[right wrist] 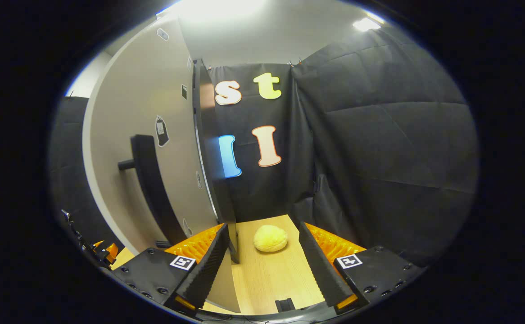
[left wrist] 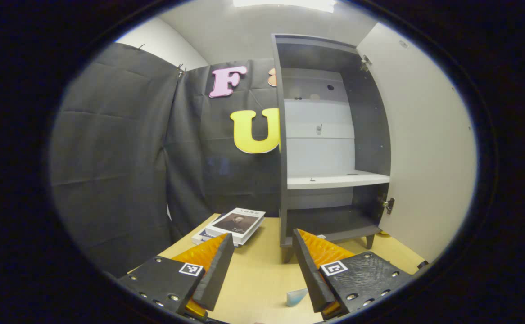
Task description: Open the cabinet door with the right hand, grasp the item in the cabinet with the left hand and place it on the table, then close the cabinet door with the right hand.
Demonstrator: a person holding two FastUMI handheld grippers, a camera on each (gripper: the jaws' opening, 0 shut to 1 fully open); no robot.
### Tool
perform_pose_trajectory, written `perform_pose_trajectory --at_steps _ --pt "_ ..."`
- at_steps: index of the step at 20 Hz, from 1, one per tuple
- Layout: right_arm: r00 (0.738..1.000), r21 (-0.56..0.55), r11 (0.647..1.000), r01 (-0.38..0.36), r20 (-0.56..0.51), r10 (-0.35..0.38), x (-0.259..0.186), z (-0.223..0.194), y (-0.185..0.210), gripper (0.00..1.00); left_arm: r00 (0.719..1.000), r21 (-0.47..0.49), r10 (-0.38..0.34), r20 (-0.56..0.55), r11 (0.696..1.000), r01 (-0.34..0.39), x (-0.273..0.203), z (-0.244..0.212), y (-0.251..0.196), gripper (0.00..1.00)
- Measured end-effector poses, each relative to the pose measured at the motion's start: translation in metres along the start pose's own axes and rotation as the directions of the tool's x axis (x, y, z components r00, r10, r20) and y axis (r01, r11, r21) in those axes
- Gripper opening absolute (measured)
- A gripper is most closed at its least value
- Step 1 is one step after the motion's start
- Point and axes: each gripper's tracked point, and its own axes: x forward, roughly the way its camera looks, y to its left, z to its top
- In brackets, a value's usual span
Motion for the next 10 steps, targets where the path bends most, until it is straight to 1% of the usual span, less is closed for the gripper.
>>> perform_pose_trajectory --at_steps 2,3,4,7,10 --pt "0.999 -0.013 1.0 0.025 0.02 -0.025 -0.009 0.006 0.006 0.98 1.0 0.009 0.002 0.011 1.0 -0.002 0.003 0.001 0.006 0.79" --pt "0.999 -0.02 0.999 0.032 0.029 -0.031 -0.013 0.009 0.012 0.92 1.0 0.007 -0.001 0.017 1.0 0.0 0.003 0.003 0.009 0.8" --pt "0.998 -0.037 0.998 0.058 0.036 -0.057 -0.015 0.01 0.011 0.98 1.0 0.003 -0.005 0.016 1.0 0.005 0.004 0.003 0.009 0.8" --pt "0.989 -0.091 0.985 0.145 0.055 -0.14 -0.023 0.011 0.013 0.97 1.0 -0.006 -0.012 0.013 1.0 0.013 0.002 0.003 0.013 0.79" --pt "0.98 -0.118 0.974 0.193 0.066 -0.186 -0.027 0.011 0.017 0.97 1.0 -0.026 -0.015 0.008 1.0 0.015 0.002 0.001 0.016 0.79"
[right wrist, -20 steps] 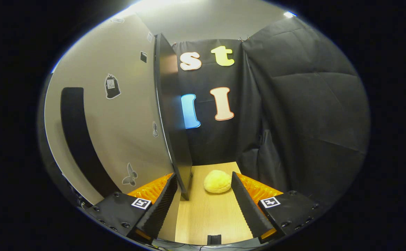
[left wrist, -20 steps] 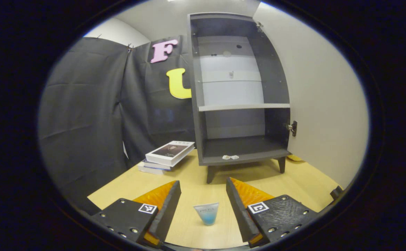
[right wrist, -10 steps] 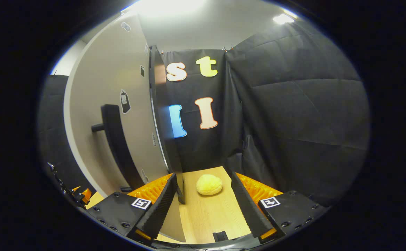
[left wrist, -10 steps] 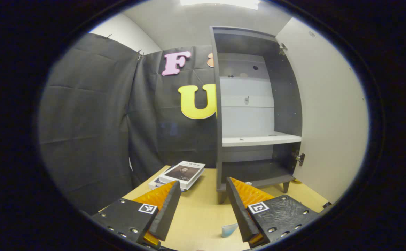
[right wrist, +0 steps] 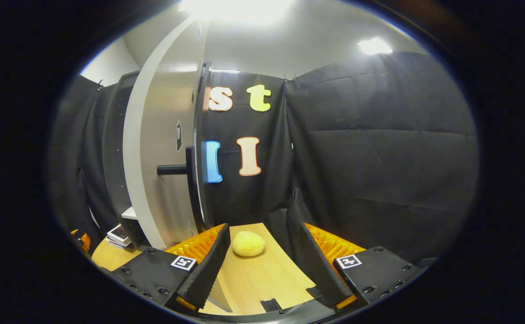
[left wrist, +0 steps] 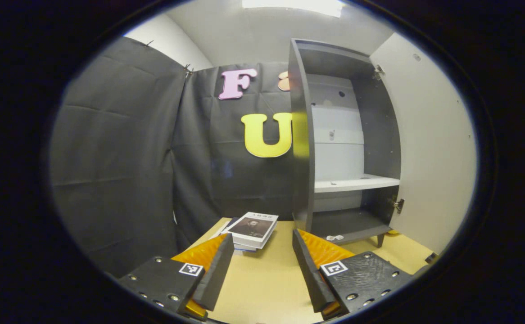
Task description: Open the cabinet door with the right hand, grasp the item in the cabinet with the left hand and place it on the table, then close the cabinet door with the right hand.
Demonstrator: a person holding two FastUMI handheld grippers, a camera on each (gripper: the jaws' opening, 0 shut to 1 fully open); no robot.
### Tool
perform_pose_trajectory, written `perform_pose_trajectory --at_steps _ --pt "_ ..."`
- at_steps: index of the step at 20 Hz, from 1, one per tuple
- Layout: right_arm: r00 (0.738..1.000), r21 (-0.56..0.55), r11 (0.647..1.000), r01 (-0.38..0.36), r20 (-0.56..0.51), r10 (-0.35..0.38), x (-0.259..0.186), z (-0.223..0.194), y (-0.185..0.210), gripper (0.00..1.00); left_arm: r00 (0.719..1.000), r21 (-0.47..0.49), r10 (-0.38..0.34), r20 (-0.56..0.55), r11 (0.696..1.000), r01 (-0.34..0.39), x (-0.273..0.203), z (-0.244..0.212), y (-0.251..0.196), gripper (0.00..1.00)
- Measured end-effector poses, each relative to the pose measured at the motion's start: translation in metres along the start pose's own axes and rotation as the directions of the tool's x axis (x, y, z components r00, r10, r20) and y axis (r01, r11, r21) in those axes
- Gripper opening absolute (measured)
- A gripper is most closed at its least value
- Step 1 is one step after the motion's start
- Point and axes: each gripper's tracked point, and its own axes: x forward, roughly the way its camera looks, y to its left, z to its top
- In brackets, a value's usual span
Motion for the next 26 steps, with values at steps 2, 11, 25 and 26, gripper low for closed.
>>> perform_pose_trajectory --at_steps 2,11,25,26 --pt "1.0 -0.017 1.0 0.019 0.004 -0.019 -0.005 0.001 0.006 0.96 1.0 -0.009 -0.002 -0.006 1.0 0.001 -0.001 -0.001 0.002 0.8" --pt "1.0 -0.047 0.999 -0.015 0.006 0.015 -0.027 0.001 0.054 0.97 0.999 0.002 -0.03 -0.019 1.0 0.03 -0.001 -0.003 0.01 0.79" --pt "0.977 -0.068 0.975 -0.213 -0.003 0.213 -0.039 0.001 0.152 0.97 1.0 -0.002 -0.003 -0.01 1.0 0.003 -0.003 -0.003 0.026 0.8" --pt "0.973 -0.066 0.971 -0.23 0.0 0.23 -0.037 0.002 0.158 0.97 1.0 0.0 0.0 -0.01 1.0 0.0 -0.004 -0.002 0.027 0.79"
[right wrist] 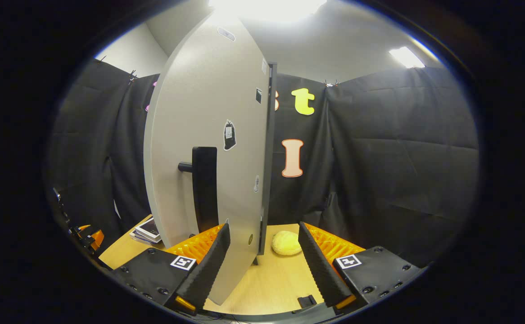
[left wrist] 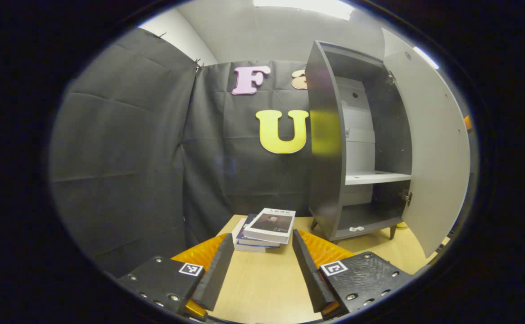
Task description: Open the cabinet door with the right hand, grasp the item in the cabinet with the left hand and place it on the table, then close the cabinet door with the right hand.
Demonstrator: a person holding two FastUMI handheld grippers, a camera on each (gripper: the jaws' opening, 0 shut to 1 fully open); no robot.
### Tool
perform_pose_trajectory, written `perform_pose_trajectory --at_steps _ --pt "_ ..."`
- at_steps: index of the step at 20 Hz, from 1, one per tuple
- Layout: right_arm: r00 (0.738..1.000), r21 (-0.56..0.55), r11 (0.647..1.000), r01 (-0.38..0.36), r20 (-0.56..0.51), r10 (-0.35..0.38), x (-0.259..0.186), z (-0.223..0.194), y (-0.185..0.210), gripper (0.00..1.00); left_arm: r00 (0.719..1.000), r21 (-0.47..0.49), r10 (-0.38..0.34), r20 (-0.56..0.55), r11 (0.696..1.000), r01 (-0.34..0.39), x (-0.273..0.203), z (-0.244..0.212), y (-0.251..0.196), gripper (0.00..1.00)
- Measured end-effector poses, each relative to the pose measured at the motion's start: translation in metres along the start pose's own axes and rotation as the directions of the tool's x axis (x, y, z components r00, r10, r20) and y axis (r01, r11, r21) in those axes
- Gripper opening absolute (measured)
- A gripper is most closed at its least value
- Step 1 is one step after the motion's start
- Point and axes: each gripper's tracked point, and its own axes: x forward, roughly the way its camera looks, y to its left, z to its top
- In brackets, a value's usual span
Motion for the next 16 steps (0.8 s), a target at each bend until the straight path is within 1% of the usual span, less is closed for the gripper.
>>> perform_pose_trajectory --at_steps 4,7,11,13,14,15,16 --pt "0.997 0.018 0.997 -0.073 0.007 0.073 0.01 0.0 0.03 0.97 1.0 0.006 0.021 -0.001 1.0 -0.021 0.0 0.0 0.006 0.8" --pt "0.992 0.028 0.991 -0.129 0.013 0.129 0.026 0.004 0.05 0.97 0.999 0.01 0.036 0.002 0.999 -0.036 -0.001 0.001 0.011 0.8" --pt "0.977 0.027 0.977 -0.213 0.016 0.213 0.037 -0.001 0.082 0.97 0.998 0.014 0.06 0.0 0.998 -0.06 -0.003 0.002 0.017 0.8" --pt "0.973 0.009 0.973 -0.231 0.025 0.23 0.043 0.0 0.094 0.97 0.997 0.008 0.075 0.0 0.997 -0.075 -0.004 0.002 0.02 0.79" --pt "0.972 -0.001 0.973 -0.233 0.028 0.232 0.049 0.001 0.099 0.92 0.997 0.003 0.08 0.0 0.997 -0.08 -0.003 0.003 0.02 0.79" --pt "0.971 -0.005 0.971 -0.239 0.027 0.239 0.053 -0.001 0.105 0.97 0.997 -0.001 0.083 -0.001 0.997 -0.083 -0.004 0.004 0.02 0.79" --pt "0.968 -0.002 0.968 -0.249 0.029 0.249 0.055 -0.005 0.11 0.92 0.997 -0.001 0.082 0.004 0.997 -0.082 -0.004 0.006 0.019 0.8"
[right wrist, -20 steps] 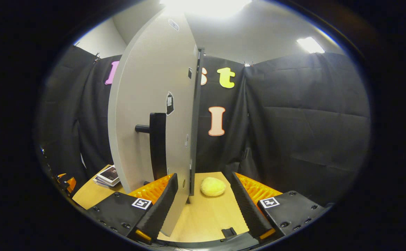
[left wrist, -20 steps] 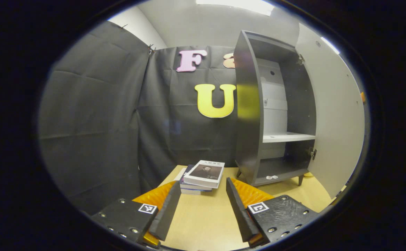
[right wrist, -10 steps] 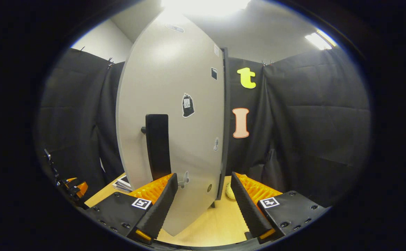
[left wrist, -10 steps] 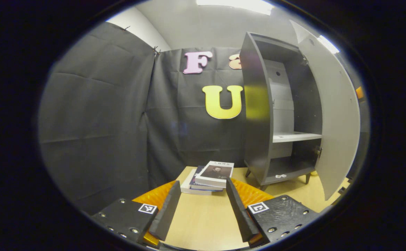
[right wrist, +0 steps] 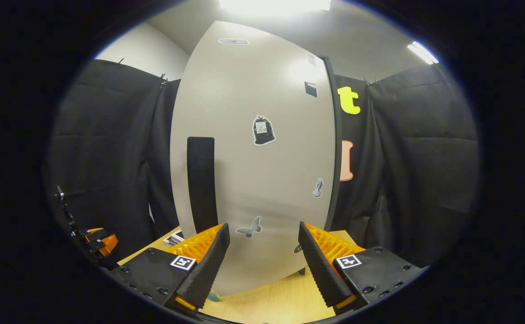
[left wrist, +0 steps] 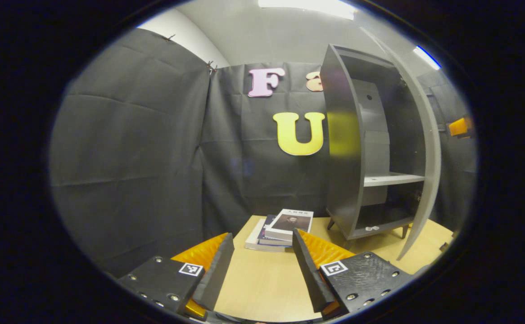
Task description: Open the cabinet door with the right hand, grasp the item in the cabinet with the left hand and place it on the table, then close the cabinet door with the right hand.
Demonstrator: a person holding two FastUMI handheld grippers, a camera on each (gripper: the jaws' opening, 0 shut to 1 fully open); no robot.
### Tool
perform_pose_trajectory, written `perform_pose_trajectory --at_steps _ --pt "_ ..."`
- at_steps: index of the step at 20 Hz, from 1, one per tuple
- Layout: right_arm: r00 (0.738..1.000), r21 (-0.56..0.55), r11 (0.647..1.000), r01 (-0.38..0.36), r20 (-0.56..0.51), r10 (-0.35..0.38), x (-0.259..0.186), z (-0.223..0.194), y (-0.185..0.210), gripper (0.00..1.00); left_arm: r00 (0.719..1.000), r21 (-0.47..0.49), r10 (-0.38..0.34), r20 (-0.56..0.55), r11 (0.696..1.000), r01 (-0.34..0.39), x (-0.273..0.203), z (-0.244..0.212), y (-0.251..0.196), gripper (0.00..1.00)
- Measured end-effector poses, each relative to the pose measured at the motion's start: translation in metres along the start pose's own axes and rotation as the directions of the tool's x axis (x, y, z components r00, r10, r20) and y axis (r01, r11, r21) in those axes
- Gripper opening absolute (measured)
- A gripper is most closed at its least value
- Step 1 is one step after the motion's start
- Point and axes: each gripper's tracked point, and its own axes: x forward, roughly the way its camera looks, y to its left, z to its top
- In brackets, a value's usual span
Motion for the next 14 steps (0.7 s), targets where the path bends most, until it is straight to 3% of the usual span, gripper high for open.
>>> perform_pose_trajectory --at_steps 3,4,8,14 --pt "0.999 0.02 0.999 -0.038 0.01 0.038 0.002 -0.005 0.001 0.92 1.0 0.028 0.004 0.027 1.0 -0.005 0.002 0.008 0.002 0.79" --pt "0.999 0.017 0.999 -0.043 0.015 0.042 0.0 -0.007 0.0 0.97 0.999 0.032 0.011 0.039 0.999 -0.012 0.005 0.011 0.002 0.79" --pt "0.998 0.032 0.998 -0.062 0.03 0.061 -0.008 -0.009 -0.023 0.98 0.999 0.028 0.016 0.051 0.999 -0.018 0.006 0.017 -0.008 0.79" --pt "0.997 0.006 0.999 -0.041 0.069 0.041 -0.025 0.001 -0.098 0.98 0.995 0.026 0.046 0.085 0.998 -0.048 0.006 0.029 -0.021 0.79"
